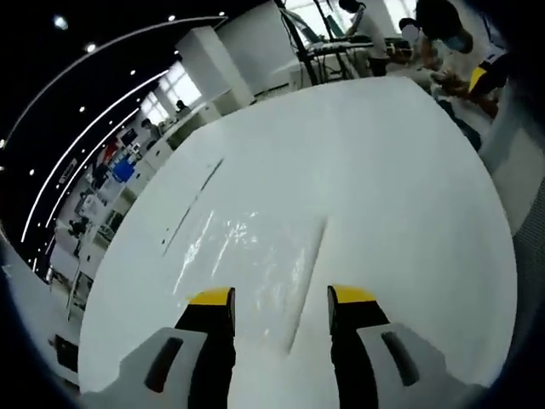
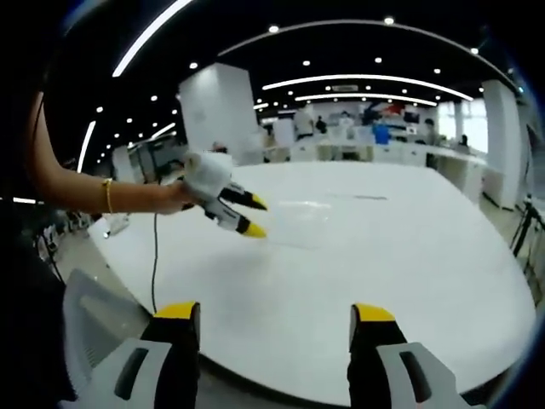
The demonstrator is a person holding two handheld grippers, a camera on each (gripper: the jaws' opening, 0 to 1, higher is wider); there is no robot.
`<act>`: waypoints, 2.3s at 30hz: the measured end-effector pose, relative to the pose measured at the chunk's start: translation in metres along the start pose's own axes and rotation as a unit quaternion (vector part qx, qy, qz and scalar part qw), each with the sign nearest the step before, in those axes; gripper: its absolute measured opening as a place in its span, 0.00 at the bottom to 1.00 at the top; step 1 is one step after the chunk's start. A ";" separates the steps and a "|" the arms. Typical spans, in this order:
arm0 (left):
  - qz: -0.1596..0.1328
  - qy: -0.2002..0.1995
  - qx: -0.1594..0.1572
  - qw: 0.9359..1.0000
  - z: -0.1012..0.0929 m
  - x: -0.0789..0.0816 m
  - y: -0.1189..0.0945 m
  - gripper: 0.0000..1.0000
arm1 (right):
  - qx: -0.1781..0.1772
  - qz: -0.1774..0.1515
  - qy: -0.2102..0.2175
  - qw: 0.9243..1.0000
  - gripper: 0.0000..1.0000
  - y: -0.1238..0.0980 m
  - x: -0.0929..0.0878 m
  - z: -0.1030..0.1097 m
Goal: Open the resealable bag by pulling the two sides of the seal apart until the entire bag opening is separated and visibly accessible.
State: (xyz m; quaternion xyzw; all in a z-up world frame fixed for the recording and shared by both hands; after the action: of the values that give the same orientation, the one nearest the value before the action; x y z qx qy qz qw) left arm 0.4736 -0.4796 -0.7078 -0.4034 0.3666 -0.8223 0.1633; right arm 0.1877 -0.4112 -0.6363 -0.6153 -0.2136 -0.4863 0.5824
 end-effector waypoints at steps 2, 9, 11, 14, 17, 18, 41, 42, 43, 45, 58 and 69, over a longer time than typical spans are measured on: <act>-0.039 -0.041 0.017 0.998 0.004 0.008 -0.021 0.49 | -0.003 -0.006 0.001 1.000 0.70 -0.001 0.002 -0.001; -0.130 -0.139 0.060 0.980 0.011 0.021 -0.071 0.69 | -0.012 -0.027 0.000 1.000 0.70 -0.001 0.005 -0.003; -0.145 -0.156 0.065 0.975 0.011 0.023 -0.078 0.78 | -0.013 -0.028 0.001 1.000 0.71 -0.001 0.006 -0.003; -0.165 -0.177 0.074 0.968 0.013 0.025 -0.091 0.91 | -0.020 -0.039 -0.002 0.999 0.71 -0.001 0.009 -0.005; -0.208 -0.209 0.082 0.952 0.013 0.029 -0.110 0.97 | -0.026 -0.056 0.000 0.998 0.73 -0.003 0.014 -0.007; -0.223 -0.220 0.083 0.946 0.013 0.031 -0.114 0.98 | -0.026 -0.058 0.002 0.998 0.74 -0.003 0.015 -0.007; -0.252 -0.324 0.114 0.905 -0.044 -0.022 -0.203 1.00 | -0.017 -0.086 -0.015 0.996 0.81 -0.003 0.029 -0.006; -0.252 -0.325 0.115 0.904 -0.046 -0.022 -0.206 1.00 | -0.016 -0.085 -0.017 0.996 0.81 -0.002 0.029 -0.006; -0.252 -0.325 0.115 0.904 -0.049 -0.023 -0.208 1.00 | -0.016 -0.084 -0.020 0.996 0.81 -0.002 0.030 -0.006; -0.253 -0.327 0.113 0.903 -0.057 -0.023 -0.213 1.00 | -0.017 -0.090 -0.029 0.995 0.82 -0.001 0.033 -0.007; -0.310 -0.341 0.160 0.873 -0.077 -0.019 -0.246 1.00 | -0.016 -0.099 -0.044 0.994 0.82 0.000 0.038 -0.010; -0.290 -0.366 0.154 0.871 -0.097 -0.036 -0.239 1.00 | -0.017 -0.096 -0.039 0.994 0.82 -0.001 0.033 -0.008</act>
State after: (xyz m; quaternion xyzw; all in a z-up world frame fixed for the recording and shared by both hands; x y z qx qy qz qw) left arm 0.4268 -0.2519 -0.5910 -0.7336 0.0164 -0.6719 0.1003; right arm 0.1980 -0.4281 -0.6091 -0.6203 -0.2865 -0.5191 0.5135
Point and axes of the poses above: the point that each gripper's makers call its tool centre point, and the gripper's own axes: y roughly forward along the fingers, z roughly to its left, x roughly out of its top, the point moved 5 cm from there along -y, roughly backward along the fingers, and after that the axes turned 1 degree about z, right-handed, at the moved point
